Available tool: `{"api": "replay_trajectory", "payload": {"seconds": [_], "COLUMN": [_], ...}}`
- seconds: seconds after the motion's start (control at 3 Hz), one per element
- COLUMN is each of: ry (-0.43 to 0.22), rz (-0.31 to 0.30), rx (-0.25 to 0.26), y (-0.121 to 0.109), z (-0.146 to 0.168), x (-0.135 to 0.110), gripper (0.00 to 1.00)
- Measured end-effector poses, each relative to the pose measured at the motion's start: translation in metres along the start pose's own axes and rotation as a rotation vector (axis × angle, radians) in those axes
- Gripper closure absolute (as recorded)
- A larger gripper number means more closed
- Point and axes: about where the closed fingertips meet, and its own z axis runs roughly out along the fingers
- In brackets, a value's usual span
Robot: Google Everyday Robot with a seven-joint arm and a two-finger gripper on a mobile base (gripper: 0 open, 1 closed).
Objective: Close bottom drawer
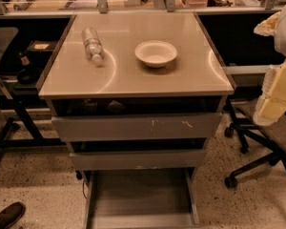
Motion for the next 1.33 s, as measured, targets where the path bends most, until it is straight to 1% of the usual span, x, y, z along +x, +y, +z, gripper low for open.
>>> {"api": "replay_trajectory", "payload": {"seconds": [0.33,0.67,1.33], "ry": [0.0,0.0,0.0], "rz": [0.0,0.0,0.0], "rx": [0.0,0.0,0.0], "y": [0.0,0.0,0.0], "z": [0.0,0.0,-0.0001], "x": [0.0,0.0,0.0], "gripper": [0.0,0.19,0.65]}}
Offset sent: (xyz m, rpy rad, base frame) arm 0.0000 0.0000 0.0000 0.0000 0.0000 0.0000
